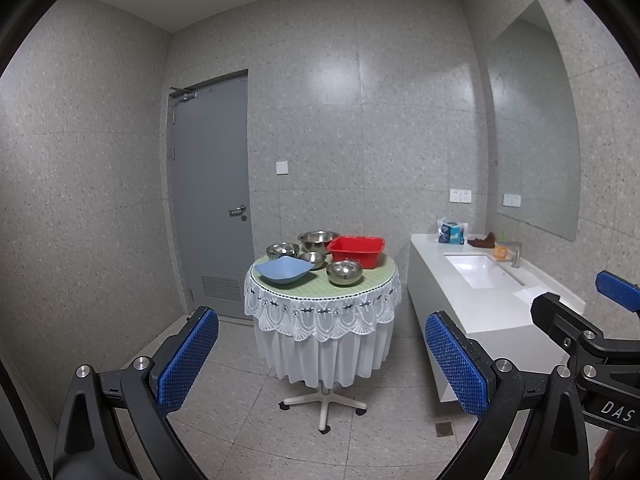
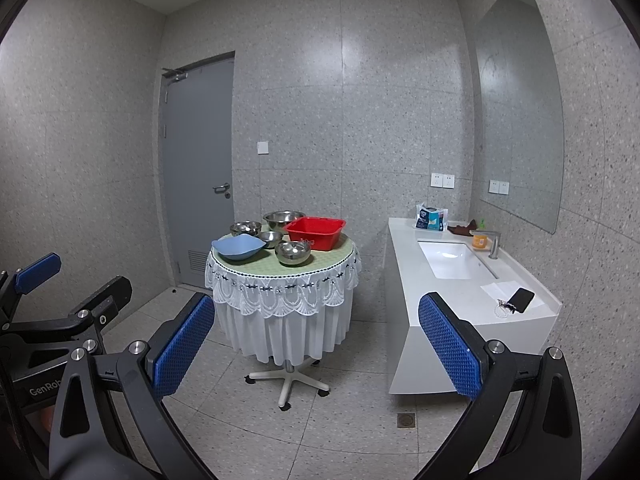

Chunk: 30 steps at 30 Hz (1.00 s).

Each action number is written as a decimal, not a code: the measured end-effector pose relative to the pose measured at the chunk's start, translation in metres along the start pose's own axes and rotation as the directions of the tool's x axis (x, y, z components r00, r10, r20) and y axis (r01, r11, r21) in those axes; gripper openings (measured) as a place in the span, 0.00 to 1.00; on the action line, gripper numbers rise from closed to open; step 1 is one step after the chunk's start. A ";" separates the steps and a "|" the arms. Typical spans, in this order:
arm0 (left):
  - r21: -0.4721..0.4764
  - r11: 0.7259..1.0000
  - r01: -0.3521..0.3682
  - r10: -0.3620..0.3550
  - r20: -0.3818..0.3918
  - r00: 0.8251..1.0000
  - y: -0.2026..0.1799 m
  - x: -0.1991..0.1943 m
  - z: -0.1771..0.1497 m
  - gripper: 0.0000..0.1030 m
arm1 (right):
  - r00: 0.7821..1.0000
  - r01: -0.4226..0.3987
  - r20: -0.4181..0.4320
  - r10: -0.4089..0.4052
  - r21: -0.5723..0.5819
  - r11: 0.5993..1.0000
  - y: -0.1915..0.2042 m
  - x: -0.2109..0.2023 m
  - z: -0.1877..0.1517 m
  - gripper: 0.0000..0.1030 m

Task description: Organize plates and bowls

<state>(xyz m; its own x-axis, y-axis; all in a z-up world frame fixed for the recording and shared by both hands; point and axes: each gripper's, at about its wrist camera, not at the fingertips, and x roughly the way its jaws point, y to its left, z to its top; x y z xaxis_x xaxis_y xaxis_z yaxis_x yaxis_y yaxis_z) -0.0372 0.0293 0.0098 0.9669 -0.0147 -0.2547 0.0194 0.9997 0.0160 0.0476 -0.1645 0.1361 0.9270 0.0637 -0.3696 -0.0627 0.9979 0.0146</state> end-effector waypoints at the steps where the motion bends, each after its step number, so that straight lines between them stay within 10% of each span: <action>1: 0.000 1.000 0.001 -0.001 -0.001 1.000 0.000 0.000 0.000 0.99 | 1.000 0.000 0.000 0.000 0.000 1.000 0.000 0.000 0.000 1.00; 30: 0.000 1.000 0.006 -0.006 -0.011 1.000 0.016 0.029 0.005 0.99 | 1.000 0.001 -0.013 -0.001 0.010 1.000 0.014 0.026 -0.003 1.00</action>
<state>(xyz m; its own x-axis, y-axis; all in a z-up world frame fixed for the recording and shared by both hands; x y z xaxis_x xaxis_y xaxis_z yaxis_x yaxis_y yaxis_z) -0.0074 0.0448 0.0074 0.9638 -0.0208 -0.2658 0.0256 0.9996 0.0148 0.0697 -0.1488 0.1240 0.9221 0.0626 -0.3819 -0.0580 0.9980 0.0234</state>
